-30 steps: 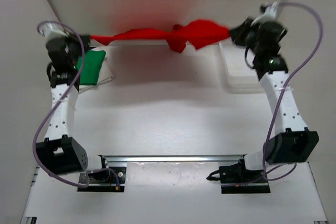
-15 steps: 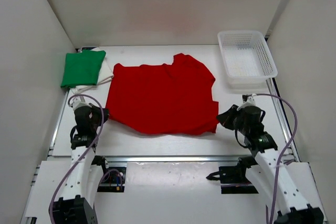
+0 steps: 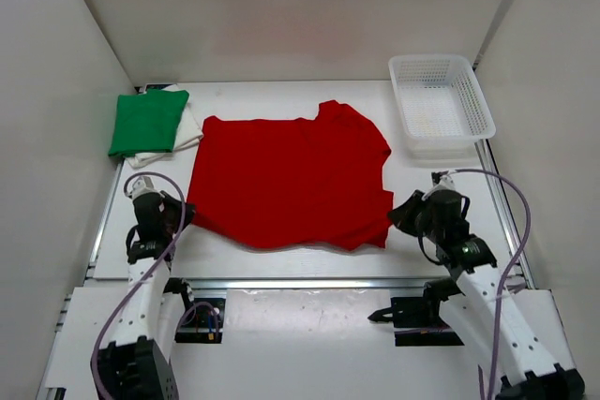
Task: Fold and stack the t-shirts
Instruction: Fold the flattened tshirt in 1/3 of the way
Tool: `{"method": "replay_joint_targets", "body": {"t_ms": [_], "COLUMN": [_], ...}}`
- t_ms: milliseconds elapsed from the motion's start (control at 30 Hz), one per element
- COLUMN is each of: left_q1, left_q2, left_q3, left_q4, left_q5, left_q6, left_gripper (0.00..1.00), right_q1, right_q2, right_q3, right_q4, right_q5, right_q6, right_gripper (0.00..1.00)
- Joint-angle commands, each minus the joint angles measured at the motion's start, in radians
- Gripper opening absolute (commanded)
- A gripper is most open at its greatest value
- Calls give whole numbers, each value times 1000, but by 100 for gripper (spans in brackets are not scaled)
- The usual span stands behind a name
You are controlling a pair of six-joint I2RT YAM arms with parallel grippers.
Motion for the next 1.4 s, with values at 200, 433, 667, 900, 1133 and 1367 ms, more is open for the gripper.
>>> {"method": "replay_joint_targets", "body": {"t_ms": [200, 433, 667, 900, 1133, 1367], "left_q1": [21, -11, 7, 53, 96, 81], "left_q2": [378, 648, 804, 756, 576, 478], "left_q3": [190, 368, 428, 416, 278, 69], "left_q4": [236, 273, 285, 316, 311, 335], "left_q5": [-12, -34, -37, -14, 52, 58], "left_q6": [-86, -82, -85, -96, -106, -100], "left_gripper": [0, 0, 0, 27, 43, 37], "right_q1": [-144, -164, -149, -143, -124, 64], "right_q2": [491, 816, 1033, 1183, 937, 533], "right_q3": [230, 450, 635, 828, 541, 81], "right_q4": [336, 398, 383, 351, 479, 485], "right_q5": [-33, -53, -62, -58, -24, 224], "right_q6": [-98, -125, -164, -180, -133, -113], "right_gripper": [0, 0, 0, 4, 28, 0]}}
